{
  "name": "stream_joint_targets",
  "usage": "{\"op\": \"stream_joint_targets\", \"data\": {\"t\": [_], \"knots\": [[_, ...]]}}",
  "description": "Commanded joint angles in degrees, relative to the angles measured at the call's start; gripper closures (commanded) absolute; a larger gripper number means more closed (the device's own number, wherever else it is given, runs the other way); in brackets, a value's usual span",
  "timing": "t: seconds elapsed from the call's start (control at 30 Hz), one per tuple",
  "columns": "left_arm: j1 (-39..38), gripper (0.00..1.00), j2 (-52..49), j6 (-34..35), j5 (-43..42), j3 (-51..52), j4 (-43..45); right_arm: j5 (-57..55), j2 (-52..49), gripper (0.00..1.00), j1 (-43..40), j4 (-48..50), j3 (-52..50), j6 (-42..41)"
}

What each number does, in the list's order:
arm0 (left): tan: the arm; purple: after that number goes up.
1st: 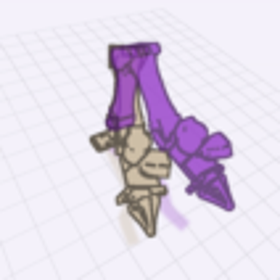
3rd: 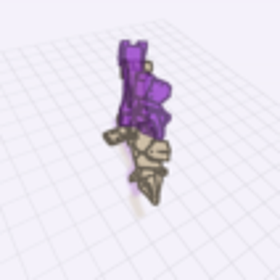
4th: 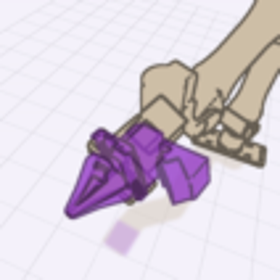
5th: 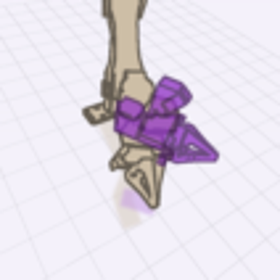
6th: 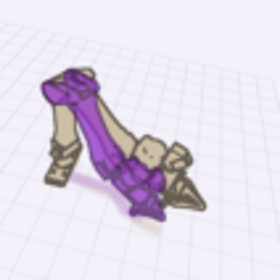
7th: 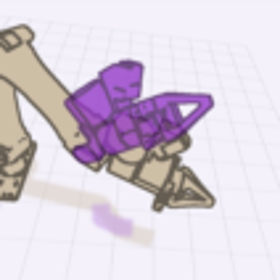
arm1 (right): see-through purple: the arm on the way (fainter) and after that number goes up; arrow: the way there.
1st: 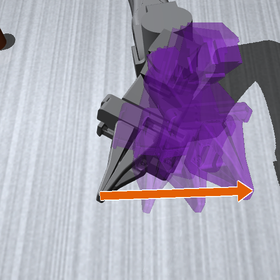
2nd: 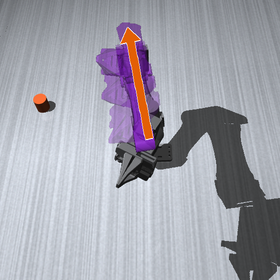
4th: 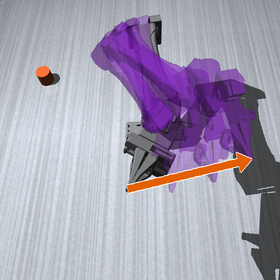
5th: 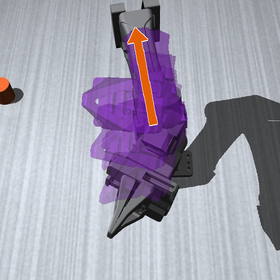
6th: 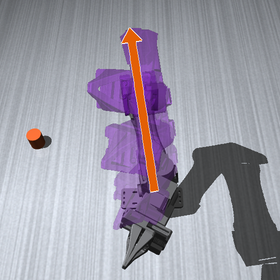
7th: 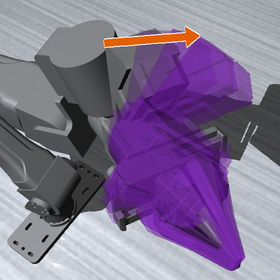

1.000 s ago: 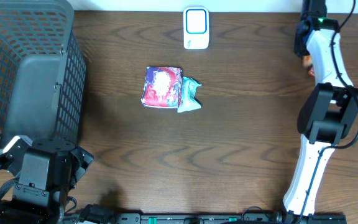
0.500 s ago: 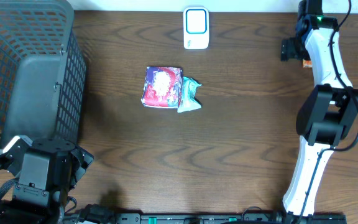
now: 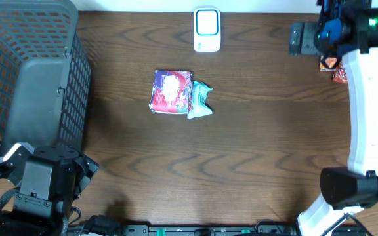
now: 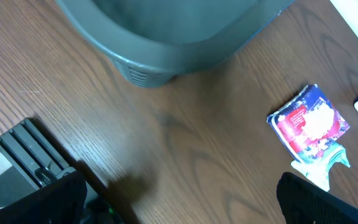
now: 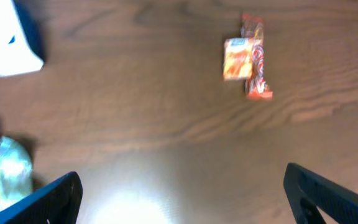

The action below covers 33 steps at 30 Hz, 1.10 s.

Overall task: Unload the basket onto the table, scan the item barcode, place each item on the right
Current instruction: 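Carry the Kleenex pack right and release it beside the snack bar, then move the right gripper back to the mint-green wipes pack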

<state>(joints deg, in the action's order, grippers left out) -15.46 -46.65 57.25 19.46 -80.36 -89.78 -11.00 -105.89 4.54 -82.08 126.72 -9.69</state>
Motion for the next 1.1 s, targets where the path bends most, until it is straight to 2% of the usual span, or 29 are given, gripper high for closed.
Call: {"op": "stream_joint_targets", "data": {"t": [0.0, 0.2, 0.43, 0.63, 0.83, 1.07], "knots": [[0.1, 0.02, -0.1, 0.9, 0.8, 0.0, -0.2, 1.1, 0.2, 0.01, 1.0, -3.6, -0.1, -2.7], [0.1, 0.02, -0.1, 0.9, 0.8, 0.0, -0.2, 10.4, -0.4, 0.01, 1.6, -12.2, -0.8, -12.8], [0.1, 0.02, -0.1, 0.9, 0.8, 0.0, -0.2, 20.9, -0.4, 0.01, 2.3, -9.6, -5.7, -14.1], [0.1, 0.02, -0.1, 0.9, 0.8, 0.0, -0.2, 23.1, -0.4, 0.01, 5.8, -4.2, -13.1, -13.8], [0.1, 0.02, -0.1, 0.9, 0.8, 0.0, -0.2, 27.3, -0.4, 0.01, 9.5, 5.6, -21.6, -14.2], [0.1, 0.02, -0.1, 0.9, 0.8, 0.0, -0.2, 32.9, -0.5, 0.01, 12.9, 15.8, -25.9, -16.2]]}}
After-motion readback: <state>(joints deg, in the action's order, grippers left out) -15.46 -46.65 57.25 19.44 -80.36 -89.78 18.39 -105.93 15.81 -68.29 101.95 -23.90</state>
